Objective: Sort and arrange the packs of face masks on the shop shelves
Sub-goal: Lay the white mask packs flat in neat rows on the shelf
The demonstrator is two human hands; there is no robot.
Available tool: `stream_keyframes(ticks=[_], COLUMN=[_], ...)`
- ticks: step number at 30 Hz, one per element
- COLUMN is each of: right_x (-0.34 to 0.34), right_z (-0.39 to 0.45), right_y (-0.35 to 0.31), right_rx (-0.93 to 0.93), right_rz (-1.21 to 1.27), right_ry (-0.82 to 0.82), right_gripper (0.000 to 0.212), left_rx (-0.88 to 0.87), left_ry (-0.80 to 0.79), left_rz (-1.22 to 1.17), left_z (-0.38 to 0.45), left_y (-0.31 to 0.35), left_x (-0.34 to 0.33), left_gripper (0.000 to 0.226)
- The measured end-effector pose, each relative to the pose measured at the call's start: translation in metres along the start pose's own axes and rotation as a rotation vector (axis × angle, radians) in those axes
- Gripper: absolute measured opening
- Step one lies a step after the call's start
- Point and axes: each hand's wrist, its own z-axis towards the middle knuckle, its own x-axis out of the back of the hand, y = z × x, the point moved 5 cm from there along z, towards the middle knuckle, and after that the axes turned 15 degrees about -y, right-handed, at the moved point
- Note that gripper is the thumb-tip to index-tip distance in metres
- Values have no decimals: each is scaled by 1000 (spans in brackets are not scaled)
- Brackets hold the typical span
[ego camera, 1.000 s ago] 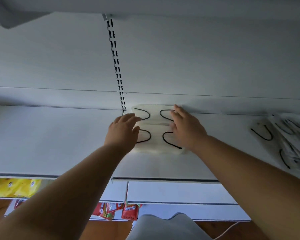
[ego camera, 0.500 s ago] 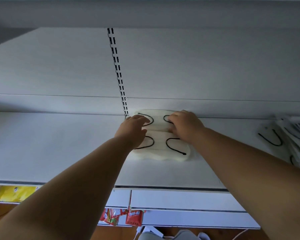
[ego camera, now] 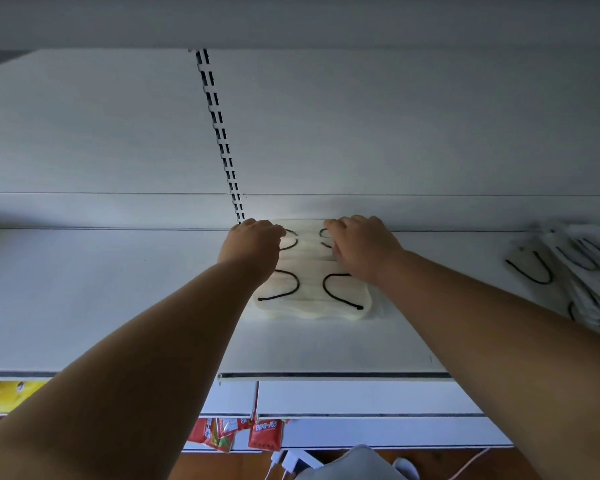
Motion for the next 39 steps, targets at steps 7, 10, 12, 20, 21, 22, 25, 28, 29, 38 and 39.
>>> stream_keyframes(ticks=[7, 10, 12, 20, 21, 22, 25, 28, 29, 38, 39], right_x=[10, 20, 9, -48, -46, -44, -45, -48, -49, -63, -65], right_z=[-11, -44, -73, -100, -97, -94, -89, -88, -89, -99, -100], right_y=[6, -4, -21, -41, -40, -39, -35, -31, -29, -16, -17], right_rx=[10, 71, 116, 100, 93, 85, 79, 63, 61, -74, -69], right_rz=[81, 177, 205, 243, 251, 263, 271, 286, 300, 530, 559], right_ry=[258, 472, 509, 223, 221, 214, 144, 120, 134, 62, 47], right_gripper=[14, 14, 16, 44, 40, 35, 37, 45, 44, 48, 50], left_rx=[-8, -105, -169, -214, -210, -204, -194, -191, -186, -59, -58], left_ry=[227, 383, 369, 125, 126, 115, 22, 4, 3, -51, -54], left_rz=[-102, -158, -158, -84, -76, -69, -63, -66, -79, -228, -237], left_z=[-16, -52, -81, -109, -106, -104, -98, -95, -95, -101, -101], left_y=[-3, -5, -6, -11, -8, -5, -1, -1, -1, -7, -6], left_x=[18, 16, -2, -54, -50, -46, -42, -44, -43, -48, -49], left_gripper=[29, 23, 25, 33, 33, 33, 37, 42, 41, 48, 46])
